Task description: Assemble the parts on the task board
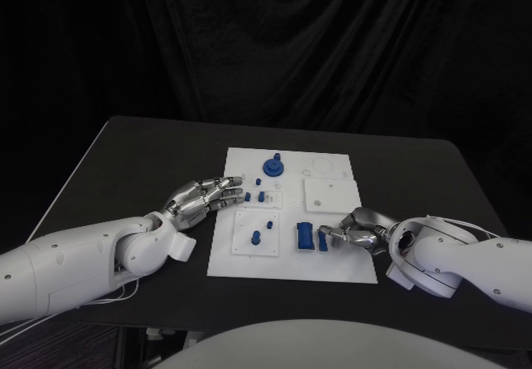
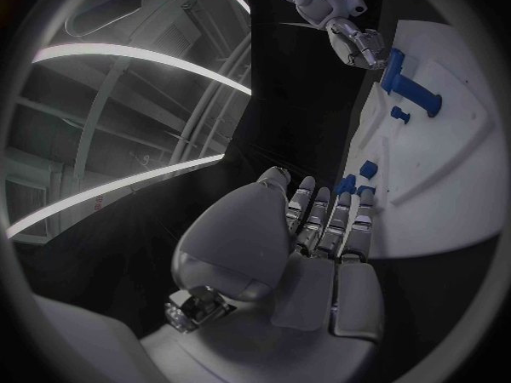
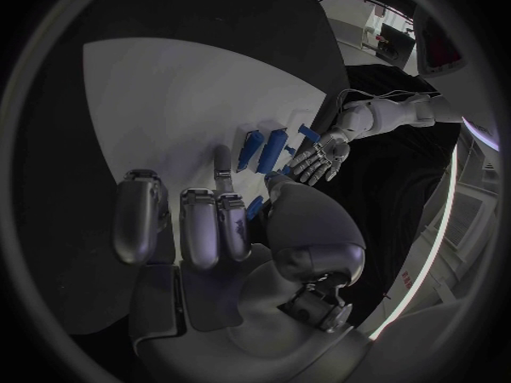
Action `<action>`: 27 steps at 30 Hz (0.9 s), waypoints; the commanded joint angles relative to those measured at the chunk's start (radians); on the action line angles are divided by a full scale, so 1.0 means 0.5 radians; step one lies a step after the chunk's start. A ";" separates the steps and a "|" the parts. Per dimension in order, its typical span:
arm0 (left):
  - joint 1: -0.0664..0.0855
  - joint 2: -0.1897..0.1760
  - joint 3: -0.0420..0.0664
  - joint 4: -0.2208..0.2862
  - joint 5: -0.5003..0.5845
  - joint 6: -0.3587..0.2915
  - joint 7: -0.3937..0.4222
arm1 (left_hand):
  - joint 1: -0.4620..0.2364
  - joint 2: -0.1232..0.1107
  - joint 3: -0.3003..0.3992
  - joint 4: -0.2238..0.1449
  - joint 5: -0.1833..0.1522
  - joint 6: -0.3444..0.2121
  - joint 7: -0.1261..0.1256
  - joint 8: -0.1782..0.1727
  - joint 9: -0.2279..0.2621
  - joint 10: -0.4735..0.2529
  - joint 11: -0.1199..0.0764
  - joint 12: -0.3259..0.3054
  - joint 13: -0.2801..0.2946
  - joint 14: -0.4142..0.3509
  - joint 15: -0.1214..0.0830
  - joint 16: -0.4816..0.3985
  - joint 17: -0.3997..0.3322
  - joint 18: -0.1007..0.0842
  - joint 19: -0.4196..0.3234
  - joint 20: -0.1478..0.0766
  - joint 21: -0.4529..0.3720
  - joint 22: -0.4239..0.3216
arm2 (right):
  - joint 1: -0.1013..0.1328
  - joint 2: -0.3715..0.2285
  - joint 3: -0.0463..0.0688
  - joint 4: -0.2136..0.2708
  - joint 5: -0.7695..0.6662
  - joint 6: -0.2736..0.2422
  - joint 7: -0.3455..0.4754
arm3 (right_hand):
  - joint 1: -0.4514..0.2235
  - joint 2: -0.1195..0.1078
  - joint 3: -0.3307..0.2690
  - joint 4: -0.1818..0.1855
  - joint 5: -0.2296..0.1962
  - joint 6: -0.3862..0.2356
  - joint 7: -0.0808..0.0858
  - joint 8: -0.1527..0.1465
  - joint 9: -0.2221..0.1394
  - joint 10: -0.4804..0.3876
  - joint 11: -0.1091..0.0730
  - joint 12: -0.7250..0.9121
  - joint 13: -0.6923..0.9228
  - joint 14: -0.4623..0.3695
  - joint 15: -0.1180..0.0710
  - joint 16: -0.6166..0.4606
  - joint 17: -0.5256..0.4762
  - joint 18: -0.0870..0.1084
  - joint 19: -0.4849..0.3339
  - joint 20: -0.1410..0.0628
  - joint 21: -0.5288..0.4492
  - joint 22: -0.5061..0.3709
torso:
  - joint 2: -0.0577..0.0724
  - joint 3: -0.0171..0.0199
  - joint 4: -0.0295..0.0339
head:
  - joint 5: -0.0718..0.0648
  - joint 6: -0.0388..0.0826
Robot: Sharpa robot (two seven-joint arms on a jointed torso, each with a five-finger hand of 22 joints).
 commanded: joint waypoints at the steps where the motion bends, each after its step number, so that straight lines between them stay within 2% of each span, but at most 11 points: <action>1: -0.003 0.000 0.002 0.004 0.008 0.026 0.019 | 0.006 0.012 0.012 -0.002 -0.007 0.003 0.055 0.010 0.002 0.002 0.013 0.008 0.003 -0.014 0.002 0.010 0.003 -0.027 0.010 0.006 0.000 -0.003 | 0.002 -0.034 -0.002 0.028 -0.019 -0.009 0.047 | 0.117 -0.011 -0.015 -0.002 0.099 0.004 -0.016 0.018 0.010 0.208 -0.015 0.005 0.526 0.158 -0.018 -0.004 0.259 0.009 0.014 -0.018 -0.008 0.371 | 0.000 -0.0002 0.000 | 0.002 0.000; 3: -0.003 -0.002 0.002 0.004 0.008 0.025 0.019 | 0.006 0.012 0.012 -0.002 -0.007 0.003 0.055 0.010 0.002 0.002 0.013 0.008 0.003 -0.014 0.002 0.010 0.003 -0.027 0.010 0.006 0.000 -0.003 | 0.001 -0.058 -0.003 0.047 -0.020 0.007 0.047 | 0.180 -0.019 -0.026 -0.003 0.138 0.005 -0.020 0.040 0.024 0.208 -0.020 0.005 0.526 0.158 -0.021 -0.005 0.258 0.009 0.013 -0.020 -0.010 0.370 | 0.000 -0.0004 0.000 | 0.003 0.000; 7: -0.004 -0.003 0.002 0.003 0.008 0.026 0.019 | 0.006 0.012 0.012 -0.002 -0.007 0.003 0.055 0.010 0.002 0.002 0.013 0.008 0.003 -0.014 0.002 0.010 0.003 -0.027 0.010 0.006 0.000 -0.003 | -0.008 -0.091 -0.004 0.077 -0.020 0.031 0.043 | 0.274 -0.039 -0.043 -0.011 0.153 0.013 -0.032 0.094 0.058 0.208 -0.029 0.005 0.526 0.158 -0.028 -0.004 0.260 0.009 0.014 -0.026 -0.009 0.371 | 0.000 -0.0003 0.000 | 0.004 0.000; 11: -0.004 -0.003 0.002 0.003 0.008 0.028 0.020 | 0.006 0.012 0.012 -0.002 -0.007 0.003 0.055 0.010 0.002 0.002 0.013 0.008 0.003 -0.014 0.002 0.010 0.003 -0.027 0.010 0.006 0.000 -0.003 | -0.019 -0.107 -0.004 0.094 -0.020 0.057 0.035 | 0.394 -0.052 -0.084 -0.008 0.156 0.003 -0.060 0.247 0.180 0.208 -0.053 0.005 0.526 0.158 -0.048 -0.003 0.262 0.009 0.014 -0.044 -0.010 0.371 | 0.000 -0.0002 0.000 | 0.003 0.000; 14: -0.005 -0.003 0.002 0.002 0.008 0.028 0.020 | 0.005 0.012 0.017 -0.002 -0.002 0.003 0.055 0.011 0.002 0.000 0.012 0.007 0.003 -0.015 0.002 0.011 0.003 -0.027 0.010 0.006 0.000 -0.004 | -0.025 -0.109 -0.005 0.100 -0.020 0.076 0.030 | 0.443 -0.048 -0.128 -0.002 0.138 -0.027 -0.081 0.403 0.312 0.208 -0.079 0.005 0.526 0.159 -0.070 -0.003 0.263 0.007 0.017 -0.056 -0.007 0.372 | 0.000 -0.0001 0.000 | 0.001 0.000; 15: -0.005 -0.003 0.002 0.001 0.008 0.028 0.019 | 0.005 0.012 0.017 -0.002 -0.002 0.003 0.055 0.011 0.002 0.000 0.012 0.007 0.003 -0.015 0.002 0.011 0.003 -0.027 0.010 0.006 0.000 -0.004 | -0.026 -0.108 -0.005 0.101 -0.020 0.081 0.029 | 0.446 -0.044 -0.133 -0.001 0.136 -0.032 -0.086 0.420 0.328 0.208 -0.079 0.005 0.526 0.159 -0.068 -0.003 0.264 0.008 0.017 -0.061 -0.007 0.372 | 0.000 -0.0005 -0.001 | 0.002 0.000; 16: -0.005 -0.003 0.002 0.001 0.008 0.028 0.019 | 0.005 0.012 0.017 -0.002 -0.002 0.003 0.055 0.011 0.002 0.000 0.012 0.007 0.003 -0.015 0.002 0.011 0.003 -0.027 0.010 0.006 0.000 -0.004 | -0.027 -0.107 -0.005 0.101 -0.020 0.084 0.028 | 0.455 -0.036 -0.152 0.000 0.122 -0.046 -0.099 0.487 0.387 0.208 -0.087 0.005 0.526 0.159 -0.076 -0.003 0.265 0.008 0.017 -0.069 -0.008 0.372 | 0.000 -0.0004 -0.001 | 0.002 0.000; 17: -0.006 -0.002 0.002 0.000 0.008 0.028 0.019 | 0.005 0.012 0.017 -0.002 -0.002 0.003 0.055 0.011 0.002 0.000 0.012 0.007 0.003 -0.015 0.002 0.011 0.003 -0.027 0.010 0.006 0.000 -0.004 | -0.027 -0.106 -0.005 0.101 -0.020 0.087 0.028 | 0.460 -0.028 -0.168 0.001 0.117 -0.066 -0.104 0.530 0.427 0.208 -0.093 0.005 0.526 0.159 -0.081 -0.003 0.264 0.009 0.016 -0.074 -0.010 0.372 | -0.001 -0.0001 0.000 | 0.001 0.000; 20: -0.006 -0.001 0.002 0.000 0.008 0.030 0.018 | 0.005 0.012 0.017 -0.002 -0.002 0.003 0.055 0.011 0.002 0.000 0.012 0.007 0.003 -0.015 0.002 0.011 0.003 -0.027 0.010 0.006 0.000 -0.004 | -0.029 -0.100 -0.005 0.100 -0.020 0.098 0.024 | 0.469 -0.013 -0.197 0.001 0.102 -0.088 -0.117 0.618 0.508 0.208 -0.104 0.005 0.526 0.159 -0.090 -0.005 0.262 0.008 0.017 -0.082 -0.009 0.372 | 0.000 -0.0002 -0.001 | 0.003 0.000; 24: -0.006 -0.001 0.002 0.000 0.008 0.030 0.018 | 0.005 0.012 0.017 -0.002 -0.002 0.003 0.055 0.011 0.002 0.000 0.012 0.007 0.003 -0.015 0.002 0.011 0.003 -0.027 0.010 0.006 0.000 -0.004 | -0.030 -0.092 -0.005 0.097 -0.020 0.111 0.019 | 0.475 -0.001 -0.229 0.001 0.077 -0.110 -0.128 0.700 0.585 0.208 -0.114 0.005 0.526 0.159 -0.098 -0.005 0.263 0.009 0.017 -0.090 -0.011 0.372 | 0.000 0.0000 0.000 | 0.003 0.000; 27: -0.007 -0.002 0.002 -0.001 0.008 0.030 0.017 | 0.005 0.012 0.017 -0.002 -0.002 0.003 0.055 0.011 0.002 0.000 0.012 0.007 0.003 -0.015 0.002 0.011 0.003 -0.027 0.010 0.006 0.000 -0.004 | -0.030 -0.084 -0.005 0.091 -0.020 0.119 0.016 | 0.477 0.005 -0.241 0.001 0.062 -0.117 -0.133 0.731 0.615 0.208 -0.118 0.005 0.526 0.159 -0.102 -0.005 0.263 0.008 0.018 -0.093 -0.010 0.372 | 0.000 0.0000 0.000 | 0.002 0.000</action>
